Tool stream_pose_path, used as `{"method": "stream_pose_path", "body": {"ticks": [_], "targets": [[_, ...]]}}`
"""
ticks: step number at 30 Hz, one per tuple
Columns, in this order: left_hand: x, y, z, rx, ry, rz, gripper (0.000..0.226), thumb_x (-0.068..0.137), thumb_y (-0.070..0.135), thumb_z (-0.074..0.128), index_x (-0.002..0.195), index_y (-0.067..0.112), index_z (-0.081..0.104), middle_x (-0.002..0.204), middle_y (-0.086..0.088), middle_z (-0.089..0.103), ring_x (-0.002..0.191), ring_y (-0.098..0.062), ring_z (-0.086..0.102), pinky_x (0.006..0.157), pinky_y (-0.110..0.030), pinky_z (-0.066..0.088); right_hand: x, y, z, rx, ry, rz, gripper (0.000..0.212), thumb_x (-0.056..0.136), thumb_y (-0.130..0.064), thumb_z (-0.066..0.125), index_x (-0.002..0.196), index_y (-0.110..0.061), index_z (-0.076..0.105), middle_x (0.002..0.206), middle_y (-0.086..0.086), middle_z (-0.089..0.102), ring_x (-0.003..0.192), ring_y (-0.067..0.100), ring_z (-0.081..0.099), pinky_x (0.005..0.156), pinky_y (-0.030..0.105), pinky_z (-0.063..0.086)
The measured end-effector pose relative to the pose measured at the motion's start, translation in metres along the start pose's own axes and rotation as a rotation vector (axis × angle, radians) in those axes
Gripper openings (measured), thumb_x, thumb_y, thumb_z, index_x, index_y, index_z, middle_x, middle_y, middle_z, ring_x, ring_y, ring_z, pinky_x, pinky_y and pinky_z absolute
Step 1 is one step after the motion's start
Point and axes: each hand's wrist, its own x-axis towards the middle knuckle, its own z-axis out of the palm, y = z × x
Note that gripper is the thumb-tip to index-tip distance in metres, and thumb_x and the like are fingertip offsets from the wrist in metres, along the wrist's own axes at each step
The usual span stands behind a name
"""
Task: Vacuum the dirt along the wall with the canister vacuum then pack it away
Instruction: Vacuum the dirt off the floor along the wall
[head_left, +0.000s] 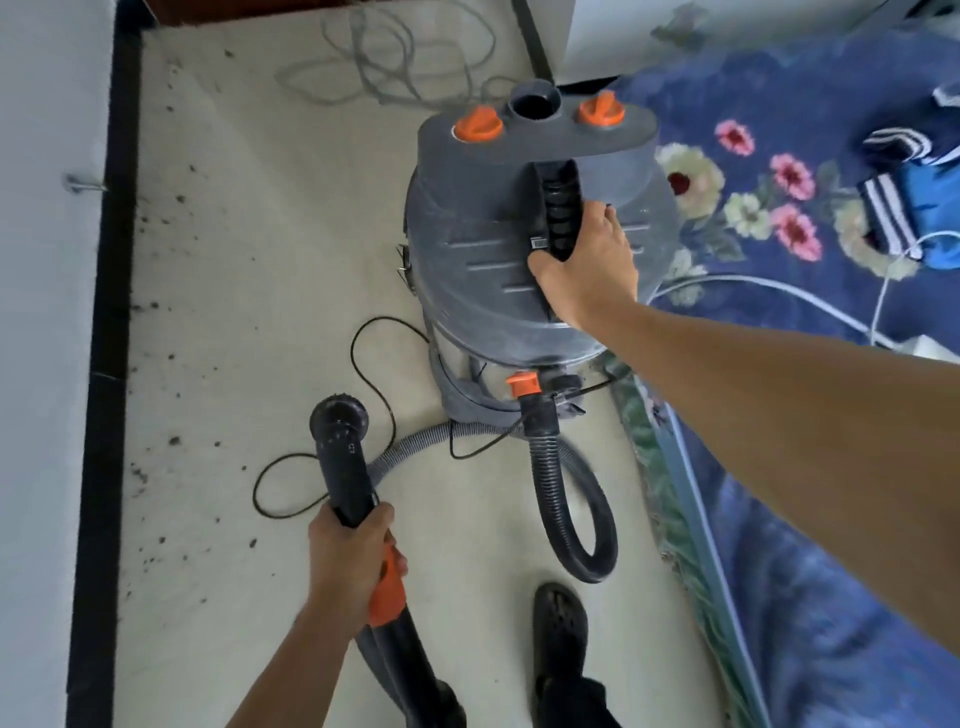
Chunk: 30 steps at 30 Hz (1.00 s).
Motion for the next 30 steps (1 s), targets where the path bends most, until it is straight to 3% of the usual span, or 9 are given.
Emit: {"method": "stream_pose_path", "body": {"ticks": [3,6,9,14,20,23,25,27,30], "targets": [[0.015,0.021,0.019,-0.036,0.033,-0.052,0.006,0.083,0.0,0.06,0.085,0.0,0.054,0.058,-0.018,0.05,0.041,-0.026,0.05,0.052,-0.038,0.051,0.048,-0.008,-0.002,0.002,-0.015,-0.018,0.069,0.08,-0.039,0.06,0.139,-0.011,0.038,0.151,0.01,0.037,0.142,0.027,0.031,0.113,0.048,0.031],[0.027,0.045,0.032,-0.071,0.044,-0.073,0.007,0.083,0.001,0.059,0.079,0.001,0.053,0.06,-0.021,0.05,0.04,-0.026,0.05,0.048,-0.034,0.048,0.091,-0.019,-0.005,-0.005,-0.049,-0.05,0.07,0.082,-0.04,0.061,0.141,-0.011,0.036,0.153,0.009,0.034,0.144,0.027,0.028,0.115,0.048,0.03],[0.036,0.058,0.036,-0.114,0.084,-0.107,0.013,0.082,0.004,0.062,0.073,0.002,0.052,0.052,-0.018,0.051,0.044,-0.027,0.05,0.058,-0.04,0.049,0.121,-0.025,-0.007,-0.022,-0.053,-0.081,0.069,0.082,-0.04,0.06,0.14,-0.011,0.036,0.152,0.01,0.035,0.144,0.028,0.028,0.115,0.048,0.029],[0.034,0.067,0.026,-0.165,0.093,-0.131,0.017,0.084,0.009,0.065,0.077,0.003,0.051,0.051,-0.016,0.052,0.047,-0.028,0.049,0.062,-0.044,0.05,0.145,-0.031,-0.004,-0.066,-0.028,-0.096,0.073,0.084,-0.044,0.06,0.143,-0.009,0.033,0.154,0.013,0.034,0.144,0.029,0.027,0.116,0.045,0.027],[0.008,0.054,-0.002,-0.222,0.125,-0.195,0.013,0.085,0.008,0.064,0.085,0.004,0.051,0.056,-0.015,0.051,0.043,-0.026,0.05,0.057,-0.038,0.05,0.113,-0.027,-0.003,-0.342,-0.023,-0.148,0.094,0.09,-0.048,0.056,0.157,-0.009,0.003,0.163,0.022,0.002,0.151,0.035,-0.001,0.123,0.047,0.007],[-0.004,0.039,-0.035,-0.347,0.16,-0.261,0.014,0.084,0.007,0.064,0.088,0.006,0.051,0.054,-0.012,0.052,0.04,-0.024,0.049,0.055,-0.035,0.048,0.036,-0.019,0.009,-0.337,0.001,-0.395,0.084,0.091,-0.047,0.051,0.156,-0.009,0.013,0.161,0.023,0.012,0.15,0.037,0.01,0.122,0.049,0.014],[-0.011,0.024,-0.061,-0.437,0.186,-0.301,0.014,0.083,0.007,0.064,0.086,0.007,0.051,0.053,-0.011,0.052,0.039,-0.023,0.049,0.054,-0.033,0.049,-0.038,-0.019,0.029,-0.207,-0.196,-0.457,0.074,0.091,-0.05,0.051,0.15,-0.011,0.03,0.152,0.019,0.038,0.14,0.037,0.036,0.113,0.049,0.032],[-0.019,0.009,-0.09,-0.527,0.202,-0.334,0.013,0.083,0.008,0.064,0.083,0.007,0.051,0.052,-0.009,0.051,0.038,-0.021,0.049,0.053,-0.032,0.05,-0.123,-0.021,0.055,-0.066,-0.598,-0.287,0.066,0.091,-0.058,0.053,0.144,-0.021,0.041,0.137,0.006,0.056,0.125,0.029,0.054,0.104,0.042,0.042],[-0.025,-0.025,-0.141,-0.664,0.19,-0.374,0.015,0.085,0.009,0.063,0.076,0.01,0.051,0.05,-0.006,0.05,0.038,-0.019,0.047,0.05,-0.029,0.05,-0.25,-0.025,0.097,0.062,-1.069,0.015,0.076,0.077,-0.08,0.052,0.136,-0.033,0.051,0.13,-0.006,0.061,0.117,0.014,0.057,0.103,0.036,0.043]]}}
